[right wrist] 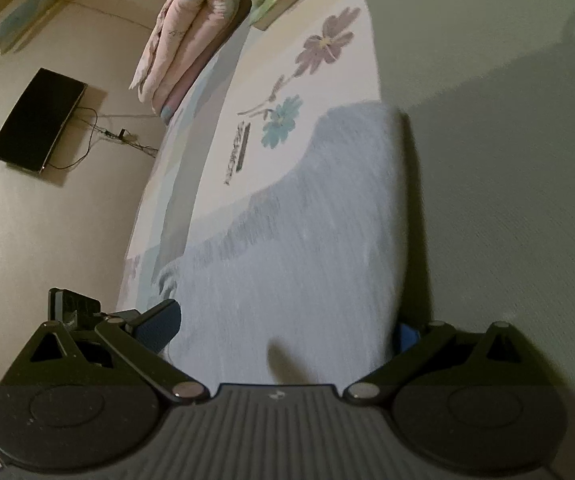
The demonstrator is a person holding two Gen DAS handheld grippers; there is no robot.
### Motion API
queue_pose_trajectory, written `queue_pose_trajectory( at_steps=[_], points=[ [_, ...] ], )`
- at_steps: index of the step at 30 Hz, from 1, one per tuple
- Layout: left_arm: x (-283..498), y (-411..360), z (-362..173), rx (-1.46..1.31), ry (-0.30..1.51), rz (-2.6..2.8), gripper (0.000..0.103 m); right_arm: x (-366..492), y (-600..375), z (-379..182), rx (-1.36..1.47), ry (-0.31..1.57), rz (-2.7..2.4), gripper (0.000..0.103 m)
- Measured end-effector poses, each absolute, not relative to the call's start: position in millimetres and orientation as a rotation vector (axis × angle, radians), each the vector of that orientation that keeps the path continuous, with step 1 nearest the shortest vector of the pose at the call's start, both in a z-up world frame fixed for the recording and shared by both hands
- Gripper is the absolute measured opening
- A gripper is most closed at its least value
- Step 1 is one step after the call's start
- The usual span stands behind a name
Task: Fold clothes
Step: 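Grasp the folded sweatpants edge with the left gripper while the right gripper grasps beside it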
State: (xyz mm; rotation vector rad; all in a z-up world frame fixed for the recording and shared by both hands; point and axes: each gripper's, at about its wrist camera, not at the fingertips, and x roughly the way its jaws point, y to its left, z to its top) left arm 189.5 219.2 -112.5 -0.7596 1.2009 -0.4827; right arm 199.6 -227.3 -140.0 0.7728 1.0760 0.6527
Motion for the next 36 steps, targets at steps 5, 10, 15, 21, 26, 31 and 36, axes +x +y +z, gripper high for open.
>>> queue_pose_trajectory(
  at_steps=[5, 10, 15, 21, 26, 31, 36],
  points=[
    [175.7, 221.5, -113.3, -0.773, 1.220, -0.529, 0.102, 205.8, -225.9, -142.7, 0.789, 1.073, 0.663, 0.103],
    [151.2, 222.1, -115.4, -0.752, 1.302, -0.596, 0.102, 174.5, -234.8, -143.9, 0.803, 1.134, 0.717, 0.103],
    [166.4, 217.8, -119.3, -0.780, 1.247, -0.630, 0.101, 166.9, -230.1, -146.4, 0.828, 1.136, 0.756, 0.103],
    [175.4, 214.5, -126.5, -0.845, 1.178, -0.668, 0.101, 183.9, -217.9, -147.8, 0.853, 1.118, 0.771, 0.103],
    [166.4, 222.7, -129.6, -0.850, 1.186, -0.713, 0.101, 168.1, -223.2, -151.2, 0.865, 1.131, 0.837, 0.103],
    [168.4, 226.1, -131.5, -0.833, 1.176, -0.725, 0.098, 183.4, -218.7, -154.3, 0.880, 1.090, 0.841, 0.102],
    [163.2, 243.3, -143.9, -0.889, 1.173, -0.675, 0.057, 177.1, -236.1, -164.1, 0.876, 1.057, 0.825, 0.067]
  ],
)
